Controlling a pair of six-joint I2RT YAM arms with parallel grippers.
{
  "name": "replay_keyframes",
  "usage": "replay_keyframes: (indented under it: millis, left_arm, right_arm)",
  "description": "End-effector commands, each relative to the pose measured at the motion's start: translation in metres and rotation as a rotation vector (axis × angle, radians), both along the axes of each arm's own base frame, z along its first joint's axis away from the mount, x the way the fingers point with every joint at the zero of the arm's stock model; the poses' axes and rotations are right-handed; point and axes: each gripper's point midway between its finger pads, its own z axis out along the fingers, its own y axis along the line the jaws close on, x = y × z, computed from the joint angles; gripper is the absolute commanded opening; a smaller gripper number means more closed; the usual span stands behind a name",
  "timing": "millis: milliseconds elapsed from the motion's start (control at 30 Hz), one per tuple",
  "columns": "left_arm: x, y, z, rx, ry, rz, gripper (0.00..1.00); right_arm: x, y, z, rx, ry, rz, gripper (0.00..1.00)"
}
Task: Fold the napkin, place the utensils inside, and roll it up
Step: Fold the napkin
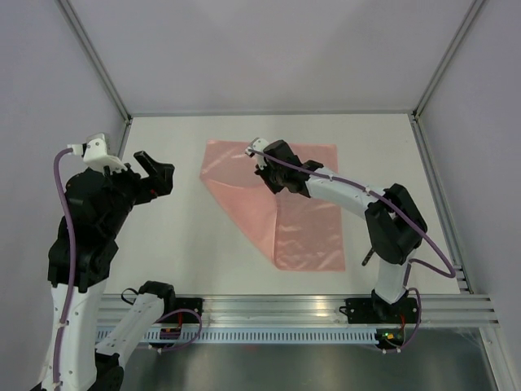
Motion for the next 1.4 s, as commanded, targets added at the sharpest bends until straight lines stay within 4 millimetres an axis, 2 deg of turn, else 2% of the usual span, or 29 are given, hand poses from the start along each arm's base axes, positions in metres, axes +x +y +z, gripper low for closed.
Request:
replay_keyframes:
  millis: [0, 133, 500, 933, 1367]
  left_arm:
    - [0.006, -0.007, 0.007, -0.006, -0.032, -0.038, 1.0]
    - [0.01, -0.009, 0.008, -0.004, -0.032, -0.044, 1.0]
    - [0.017, -0.012, 0.001, 0.006, -0.014, -0.06, 1.0]
    - [0.022, -0.016, -0.006, 0.011, -0.002, -0.079, 1.0]
    - [0.025, -0.016, -0.009, 0.022, 0.004, -0.084, 1.0]
  right_arm:
    - [0.025, -0.022, 0.021, 0.006, -0.07, -0.052, 0.01]
    - [0.047, -0.046, 0.02, 0.004, -0.073, -0.107, 0.01]
    - [0.095, -0.092, 0.02, -0.009, -0.112, -0.218, 0.01]
    - [0.132, -0.134, 0.024, -0.003, -0.132, -0.319, 0.0]
    - [0.156, -0.16, 0.023, 0.013, -0.134, -0.39, 0.0]
